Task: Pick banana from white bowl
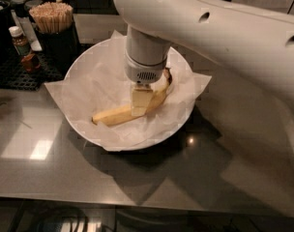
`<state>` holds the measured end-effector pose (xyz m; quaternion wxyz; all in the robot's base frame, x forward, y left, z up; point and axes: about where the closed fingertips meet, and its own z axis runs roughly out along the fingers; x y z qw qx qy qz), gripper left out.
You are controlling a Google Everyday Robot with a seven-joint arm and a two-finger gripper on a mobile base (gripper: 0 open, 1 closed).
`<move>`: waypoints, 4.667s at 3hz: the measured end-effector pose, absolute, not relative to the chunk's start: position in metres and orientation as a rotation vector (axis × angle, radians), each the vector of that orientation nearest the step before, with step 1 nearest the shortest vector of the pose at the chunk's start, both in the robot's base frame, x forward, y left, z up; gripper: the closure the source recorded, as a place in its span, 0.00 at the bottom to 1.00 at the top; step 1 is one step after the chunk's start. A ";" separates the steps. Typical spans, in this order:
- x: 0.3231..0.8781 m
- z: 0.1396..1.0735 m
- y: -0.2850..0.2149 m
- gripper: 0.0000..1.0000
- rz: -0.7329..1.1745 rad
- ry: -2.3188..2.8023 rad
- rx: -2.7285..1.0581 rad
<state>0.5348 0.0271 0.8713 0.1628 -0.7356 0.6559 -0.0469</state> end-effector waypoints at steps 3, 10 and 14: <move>0.535 0.871 0.027 0.40 -0.134 1.871 -2.098; 0.537 0.861 0.022 0.46 -0.006 1.953 -2.172; 0.533 0.851 0.018 0.54 0.115 1.992 -2.221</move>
Offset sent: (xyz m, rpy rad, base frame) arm 0.0000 0.0000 0.0000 0.0000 0.0000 0.0000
